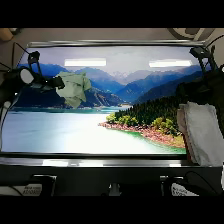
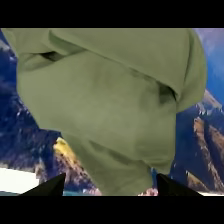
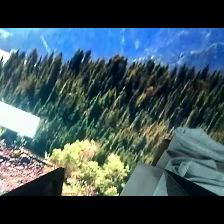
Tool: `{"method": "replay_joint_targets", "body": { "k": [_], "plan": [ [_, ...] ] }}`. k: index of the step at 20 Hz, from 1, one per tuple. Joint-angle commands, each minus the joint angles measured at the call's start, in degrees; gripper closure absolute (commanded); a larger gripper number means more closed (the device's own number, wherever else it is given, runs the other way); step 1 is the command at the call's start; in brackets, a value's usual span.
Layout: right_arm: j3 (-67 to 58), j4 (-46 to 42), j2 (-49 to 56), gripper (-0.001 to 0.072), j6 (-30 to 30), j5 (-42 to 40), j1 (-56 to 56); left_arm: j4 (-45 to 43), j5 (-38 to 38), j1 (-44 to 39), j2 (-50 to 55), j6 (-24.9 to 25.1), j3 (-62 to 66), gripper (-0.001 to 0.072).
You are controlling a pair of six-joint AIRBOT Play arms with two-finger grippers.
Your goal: Fold the shirts.
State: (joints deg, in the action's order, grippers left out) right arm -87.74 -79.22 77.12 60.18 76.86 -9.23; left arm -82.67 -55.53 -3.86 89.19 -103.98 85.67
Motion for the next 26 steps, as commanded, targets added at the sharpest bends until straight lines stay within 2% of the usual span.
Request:
{"method": "replay_joint_targets", "body": {
  "k": [1, 3, 6, 7, 9, 11, 13, 15, 16, 21, 24, 26],
  "plan": [
    [0.02, 0.09, 1.51, 0.0033, 0.0, -1.84, 0.04, 9.01, -2.32, 0.81, 16.2, -1.05, 13.42, -0.0013],
    [0.02, 0.13, 2.25, 0.0038, -0.02, -1.42, 0.04, 10.29, -3.52, 0.57, 23.67, -1.09, 20.0, -0.0012],
    [0.02, 0.15, 2.82, 0.0039, 0.0, -2.05, 0.04, 10.73, -3.54, 0.44, 29.11, -1.64, 22.97, -0.0007],
    [0.02, 0.15, 2.82, 0.0039, 0.0, -2.27, 0.04, 10.71, -3.69, 0.59, 29.83, -2.4, 22.95, 0.0028],
    [0.02, 0.15, 2.8, 0.004, -0.02, -2.86, 0.04, 10.86, -5.95, 1.05, 29.7, -2.34, 23.39, 0.0679],
    [-0.46, 0.17, 2.58, 0.0049, -1.6, -4.0, 0.04, 11.58, -7.56, 1.33, 27.3, 1.57, 25.9, 0.0679],
    [-3.02, 0.13, 1.57, 0.0049, -3.45, -3.52, 0.04, 12.79, -7.91, 0.85, 21.55, 10.29, 29.88, 0.0679],
    [-7.48, 0.13, -1.77, 0.0049, -3.45, -3.58, 0.04, 12.87, -7.82, -0.96, 10.99, 18.53, 32.33, 0.068],
    [-9.88, 0.13, -3.91, 0.0049, -3.48, -3.63, 0.04, 12.9, -7.74, -2.1, 5.14, 20.11, 32.28, 0.0679],
    [-16.44, -0.59, -19.63, 0.0049, -3.26, -6.05, 0.04, 12.85, -8.61, -11.8, -20.76, 20.02, 30.45, 0.0679],
    [-16.44, -2.56, -27.36, 0.0049, -3.17, -4.57, 0.04, 12.81, -9.07, -19.47, -28.7, 20.02, 24.61, 0.0679],
    [-16.41, -4.63, -29.9, 0.0049, -2.58, 0.0, 0.04, 12.83, -10.51, -23.71, -30.16, 19.04, 18.38, 0.0679]
  ]
}}
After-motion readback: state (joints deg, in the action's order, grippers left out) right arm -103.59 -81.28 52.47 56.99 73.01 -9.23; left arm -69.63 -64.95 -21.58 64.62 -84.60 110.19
